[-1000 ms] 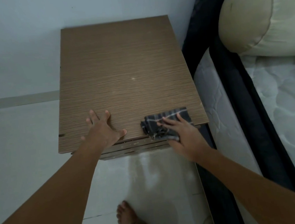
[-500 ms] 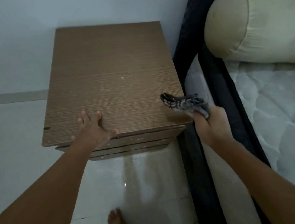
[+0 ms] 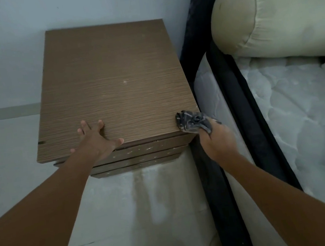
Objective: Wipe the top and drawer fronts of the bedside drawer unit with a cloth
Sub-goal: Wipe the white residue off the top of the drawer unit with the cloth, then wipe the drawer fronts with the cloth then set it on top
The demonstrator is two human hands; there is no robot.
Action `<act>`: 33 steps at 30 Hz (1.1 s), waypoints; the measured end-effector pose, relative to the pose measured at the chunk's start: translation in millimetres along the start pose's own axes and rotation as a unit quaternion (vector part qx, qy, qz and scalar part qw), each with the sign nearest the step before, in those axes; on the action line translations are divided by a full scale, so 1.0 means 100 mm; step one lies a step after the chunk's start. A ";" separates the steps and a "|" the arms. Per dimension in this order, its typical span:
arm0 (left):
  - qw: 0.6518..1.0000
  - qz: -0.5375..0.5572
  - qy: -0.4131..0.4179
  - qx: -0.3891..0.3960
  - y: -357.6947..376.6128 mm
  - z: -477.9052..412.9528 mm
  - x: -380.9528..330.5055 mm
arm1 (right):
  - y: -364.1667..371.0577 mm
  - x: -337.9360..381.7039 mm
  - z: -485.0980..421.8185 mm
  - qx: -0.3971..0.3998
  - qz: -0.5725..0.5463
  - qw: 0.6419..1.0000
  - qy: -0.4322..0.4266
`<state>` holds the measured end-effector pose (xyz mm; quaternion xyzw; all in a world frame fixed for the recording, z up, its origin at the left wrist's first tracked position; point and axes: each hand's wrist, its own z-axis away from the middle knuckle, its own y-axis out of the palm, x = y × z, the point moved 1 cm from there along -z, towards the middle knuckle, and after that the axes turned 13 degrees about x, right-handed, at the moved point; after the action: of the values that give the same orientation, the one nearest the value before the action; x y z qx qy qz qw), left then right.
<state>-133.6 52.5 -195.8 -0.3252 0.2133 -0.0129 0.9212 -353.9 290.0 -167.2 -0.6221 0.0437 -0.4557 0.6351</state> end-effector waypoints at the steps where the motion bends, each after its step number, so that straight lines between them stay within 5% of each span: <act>1: 1.000 -0.001 0.003 -0.002 0.00 0.00 0.00 | 0.01 -0.02 0.12 -0.009 -0.013 1.000 0.000; 5: 1.000 0.003 0.007 -0.004 0.00 0.02 0.00 | 0.08 -0.08 0.50 -0.021 -0.159 0.984 0.074; 14: 1.000 -0.021 -0.006 -0.008 -0.01 0.05 -0.05 | 0.25 0.04 0.87 -0.110 -0.420 0.876 0.212; 24: 0.992 -0.071 0.051 -0.094 0.11 0.13 0.07 | 0.79 0.00 0.70 -0.261 -0.431 0.861 0.070; 33: 0.972 -0.015 0.142 -0.187 0.22 0.08 0.22 | 1.35 -0.19 0.44 -0.419 -0.452 0.782 -0.099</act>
<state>-113.3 70.6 -211.9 -0.4902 0.3351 -0.0327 0.8040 -266.4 309.3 -279.2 -0.8168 -0.1191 -0.5634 0.0344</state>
